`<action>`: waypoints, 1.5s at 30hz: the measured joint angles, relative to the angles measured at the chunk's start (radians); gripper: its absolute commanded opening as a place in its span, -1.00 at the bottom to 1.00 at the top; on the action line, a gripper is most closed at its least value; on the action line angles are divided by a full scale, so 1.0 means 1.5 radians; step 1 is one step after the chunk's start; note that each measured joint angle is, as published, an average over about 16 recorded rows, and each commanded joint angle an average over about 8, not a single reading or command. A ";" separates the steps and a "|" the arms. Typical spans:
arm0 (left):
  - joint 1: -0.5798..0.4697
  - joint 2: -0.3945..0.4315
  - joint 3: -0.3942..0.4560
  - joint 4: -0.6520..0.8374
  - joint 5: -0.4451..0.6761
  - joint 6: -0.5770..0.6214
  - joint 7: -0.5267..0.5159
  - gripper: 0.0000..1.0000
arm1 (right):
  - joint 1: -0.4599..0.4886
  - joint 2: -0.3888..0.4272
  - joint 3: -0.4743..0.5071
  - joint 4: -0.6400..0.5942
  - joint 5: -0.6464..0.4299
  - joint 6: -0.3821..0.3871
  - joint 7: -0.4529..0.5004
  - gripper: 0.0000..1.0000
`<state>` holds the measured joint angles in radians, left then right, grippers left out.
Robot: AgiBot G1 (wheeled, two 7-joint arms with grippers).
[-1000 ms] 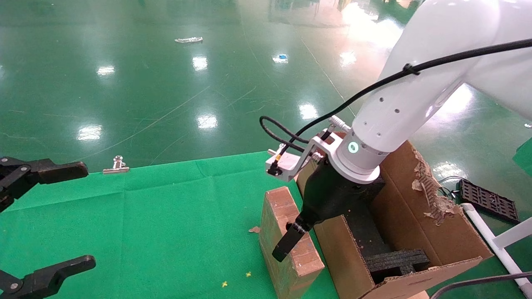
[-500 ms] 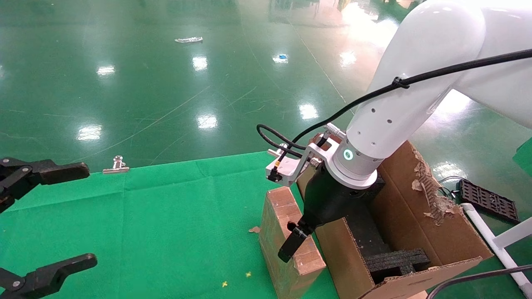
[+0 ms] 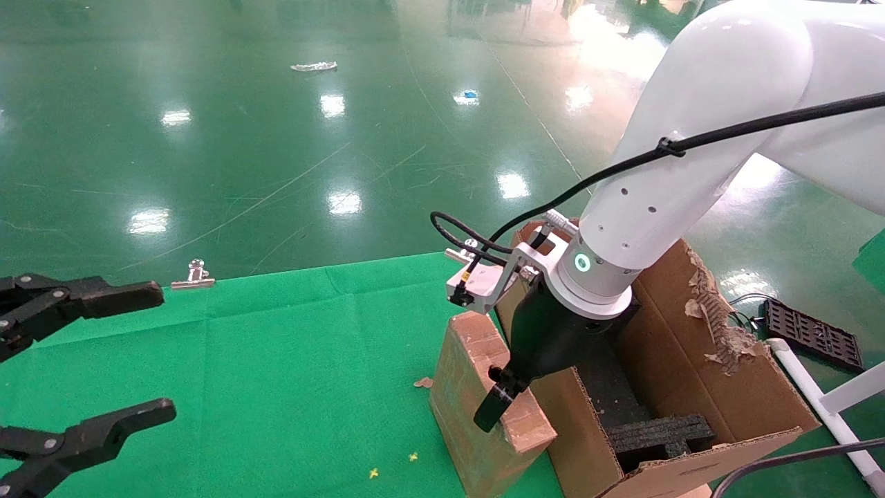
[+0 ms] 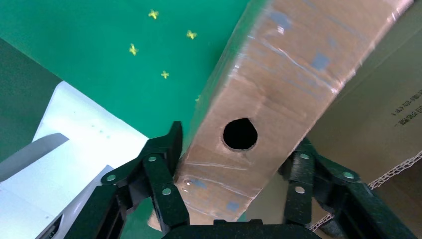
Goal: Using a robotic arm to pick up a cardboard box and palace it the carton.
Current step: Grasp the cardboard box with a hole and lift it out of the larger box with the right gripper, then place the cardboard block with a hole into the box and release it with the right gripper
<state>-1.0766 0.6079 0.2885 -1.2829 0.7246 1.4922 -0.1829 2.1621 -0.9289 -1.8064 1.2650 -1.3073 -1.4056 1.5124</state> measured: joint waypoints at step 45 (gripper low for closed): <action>0.000 -0.001 0.002 0.000 -0.001 -0.001 0.001 -0.56 | 0.157 0.264 0.057 -0.291 -0.090 -0.010 -0.191 -1.00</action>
<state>-1.0772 0.6067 0.2913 -1.2829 0.7226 1.4909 -0.1815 2.3971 -0.5333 -1.7215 0.8285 -1.4430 -1.4200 1.2261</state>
